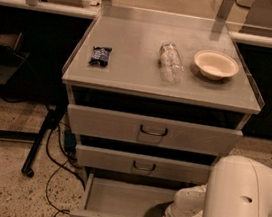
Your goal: Close bottom drawer
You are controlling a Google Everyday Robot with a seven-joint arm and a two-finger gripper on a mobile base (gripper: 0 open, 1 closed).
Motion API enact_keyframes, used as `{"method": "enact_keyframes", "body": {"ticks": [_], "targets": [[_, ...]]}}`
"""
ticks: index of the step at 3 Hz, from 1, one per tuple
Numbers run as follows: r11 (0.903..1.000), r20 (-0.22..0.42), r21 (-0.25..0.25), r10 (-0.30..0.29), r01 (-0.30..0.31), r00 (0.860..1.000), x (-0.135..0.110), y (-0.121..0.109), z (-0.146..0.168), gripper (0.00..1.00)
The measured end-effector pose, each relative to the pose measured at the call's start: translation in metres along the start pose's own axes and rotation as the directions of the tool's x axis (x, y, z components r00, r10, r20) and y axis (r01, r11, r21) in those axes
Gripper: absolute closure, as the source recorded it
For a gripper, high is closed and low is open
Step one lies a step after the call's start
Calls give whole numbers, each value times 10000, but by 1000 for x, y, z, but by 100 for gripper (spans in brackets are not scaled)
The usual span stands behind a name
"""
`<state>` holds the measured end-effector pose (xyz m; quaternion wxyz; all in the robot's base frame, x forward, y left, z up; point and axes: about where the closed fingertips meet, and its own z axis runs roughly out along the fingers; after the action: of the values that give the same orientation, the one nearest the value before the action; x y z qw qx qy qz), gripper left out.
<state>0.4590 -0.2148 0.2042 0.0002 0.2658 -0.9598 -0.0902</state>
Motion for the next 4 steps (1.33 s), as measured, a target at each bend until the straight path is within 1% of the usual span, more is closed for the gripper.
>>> {"method": "enact_keyframes", "body": {"ticks": [1,2,3,4], "targets": [[9991,-420,-231,341,-351,9985,57,-2,-22,100],[9991,-420,-229,344,-354,9985,57,-2,-22,100],[9961,-311,182,864,-858,9958,34,-24,2,100],[9938,-156,343,1066,-1061,9942,27,-31,1,100]]}}
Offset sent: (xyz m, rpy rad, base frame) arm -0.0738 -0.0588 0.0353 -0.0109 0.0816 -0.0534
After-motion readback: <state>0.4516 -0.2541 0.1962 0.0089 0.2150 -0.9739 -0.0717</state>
